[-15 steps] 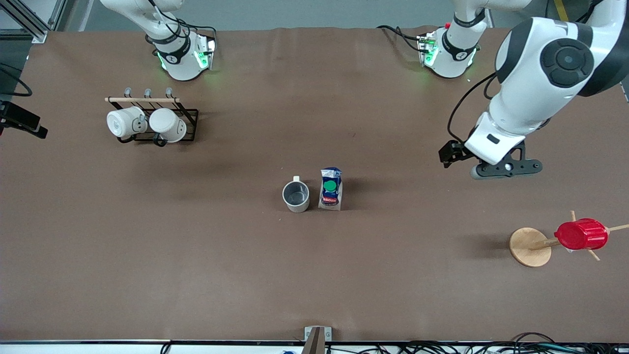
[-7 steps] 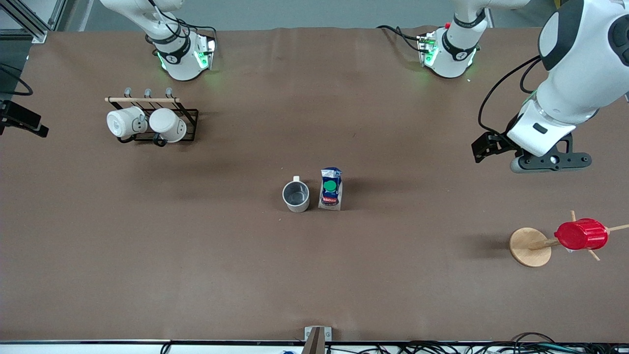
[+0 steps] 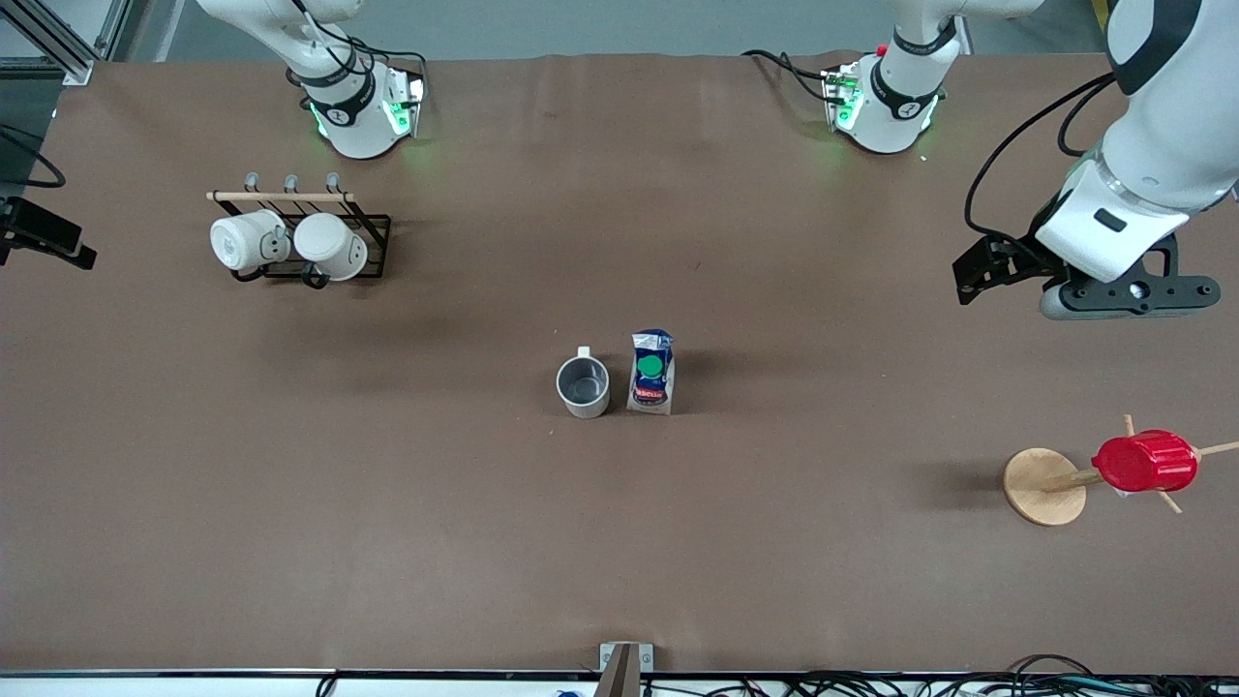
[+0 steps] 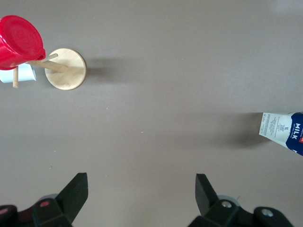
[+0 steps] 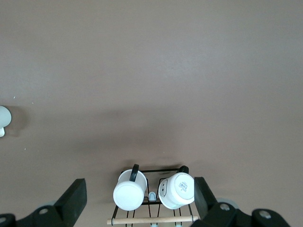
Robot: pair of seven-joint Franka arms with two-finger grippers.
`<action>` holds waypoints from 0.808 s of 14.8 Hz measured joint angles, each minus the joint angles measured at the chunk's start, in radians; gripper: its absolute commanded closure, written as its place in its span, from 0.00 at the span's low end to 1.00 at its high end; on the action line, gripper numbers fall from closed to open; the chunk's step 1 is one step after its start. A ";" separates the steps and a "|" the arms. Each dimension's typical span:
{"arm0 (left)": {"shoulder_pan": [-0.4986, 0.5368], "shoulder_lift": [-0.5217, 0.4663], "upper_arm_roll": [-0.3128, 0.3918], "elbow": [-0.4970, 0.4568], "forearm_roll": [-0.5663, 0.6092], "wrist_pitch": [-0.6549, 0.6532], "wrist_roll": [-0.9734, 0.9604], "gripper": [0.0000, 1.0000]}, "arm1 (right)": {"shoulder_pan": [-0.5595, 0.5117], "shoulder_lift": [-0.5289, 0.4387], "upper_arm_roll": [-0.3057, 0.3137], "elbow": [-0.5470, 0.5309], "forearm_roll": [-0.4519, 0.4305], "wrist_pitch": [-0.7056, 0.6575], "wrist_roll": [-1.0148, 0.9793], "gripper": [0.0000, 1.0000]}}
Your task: Place cup and milk on table
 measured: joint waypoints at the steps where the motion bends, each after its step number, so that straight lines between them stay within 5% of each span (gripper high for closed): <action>1: 0.003 0.001 0.001 0.000 -0.011 -0.001 0.002 0.00 | 0.000 0.000 0.000 0.000 0.000 0.000 0.000 0.00; 12: 0.078 0.004 -0.006 -0.025 -0.048 -0.002 0.054 0.01 | 0.000 0.000 0.000 0.000 0.000 -0.001 -0.001 0.00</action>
